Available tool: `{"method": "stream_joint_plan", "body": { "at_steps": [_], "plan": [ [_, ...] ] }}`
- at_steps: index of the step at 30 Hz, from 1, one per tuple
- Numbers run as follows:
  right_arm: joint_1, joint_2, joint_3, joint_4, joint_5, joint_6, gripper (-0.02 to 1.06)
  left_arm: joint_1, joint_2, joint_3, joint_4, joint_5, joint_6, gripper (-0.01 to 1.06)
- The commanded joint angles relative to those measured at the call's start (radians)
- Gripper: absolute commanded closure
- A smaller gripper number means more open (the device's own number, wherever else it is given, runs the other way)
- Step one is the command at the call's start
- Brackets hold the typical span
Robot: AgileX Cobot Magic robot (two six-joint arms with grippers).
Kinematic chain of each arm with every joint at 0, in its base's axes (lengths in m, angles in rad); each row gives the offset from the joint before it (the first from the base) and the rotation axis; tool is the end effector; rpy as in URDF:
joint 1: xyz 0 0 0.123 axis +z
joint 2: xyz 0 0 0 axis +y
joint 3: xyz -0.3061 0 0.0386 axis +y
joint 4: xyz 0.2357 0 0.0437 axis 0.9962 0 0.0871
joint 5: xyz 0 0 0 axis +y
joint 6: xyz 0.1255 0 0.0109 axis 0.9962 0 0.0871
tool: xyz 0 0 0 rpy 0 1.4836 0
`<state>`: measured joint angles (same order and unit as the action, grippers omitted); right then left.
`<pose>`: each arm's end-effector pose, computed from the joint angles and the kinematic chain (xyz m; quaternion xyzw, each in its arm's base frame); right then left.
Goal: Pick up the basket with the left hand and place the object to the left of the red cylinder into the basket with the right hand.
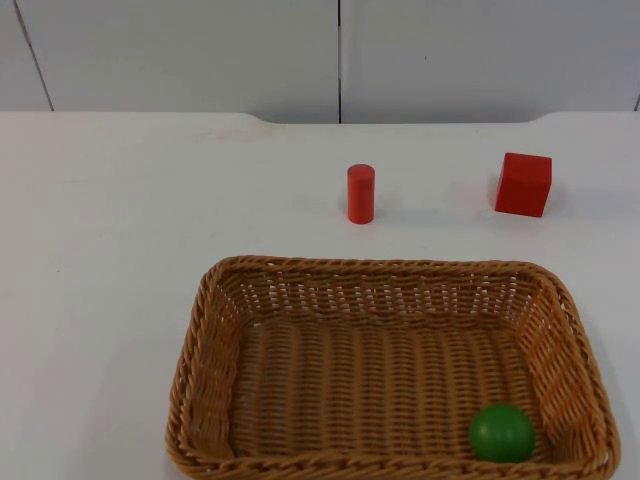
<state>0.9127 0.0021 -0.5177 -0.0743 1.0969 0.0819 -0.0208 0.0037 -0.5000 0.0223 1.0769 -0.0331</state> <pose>-0.0006 -0.0144 0.2569 -0.3440 0.7860 0.2119 0.4680 -0.0085 0.0027 0.2537 -0.0058 0.8583 -0.0027 0.5131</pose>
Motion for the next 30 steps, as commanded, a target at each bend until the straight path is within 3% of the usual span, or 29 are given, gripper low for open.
{"method": "stream_joint_plan", "body": {
  "at_steps": [1,20,25,28,30],
  "plan": [
    [0.004,-0.002,0.001,0.003,-0.016,-0.014,-0.01,0.003,-0.004,0.004,0.005,-0.001,0.008,0.0],
    [0.0,-0.002,0.001,0.007,-0.017,-0.012,-0.01,0.003,-0.004,0.004,-0.029,-0.003,0.003,0.0],
    [-0.095,-0.002,0.001,0.007,-0.017,-0.012,-0.01,0.003,-0.004,0.004,-0.029,-0.003,0.003,0.0],
    [-0.263,-0.002,0.001,0.007,-0.017,-0.012,-0.01,0.003,-0.004,0.004,-0.029,-0.003,0.003,0.0],
    [-0.316,-0.002,0.001,0.007,-0.017,-0.012,-0.01,0.003,-0.004,0.004,-0.029,-0.003,0.003,0.0]
  ]
}}
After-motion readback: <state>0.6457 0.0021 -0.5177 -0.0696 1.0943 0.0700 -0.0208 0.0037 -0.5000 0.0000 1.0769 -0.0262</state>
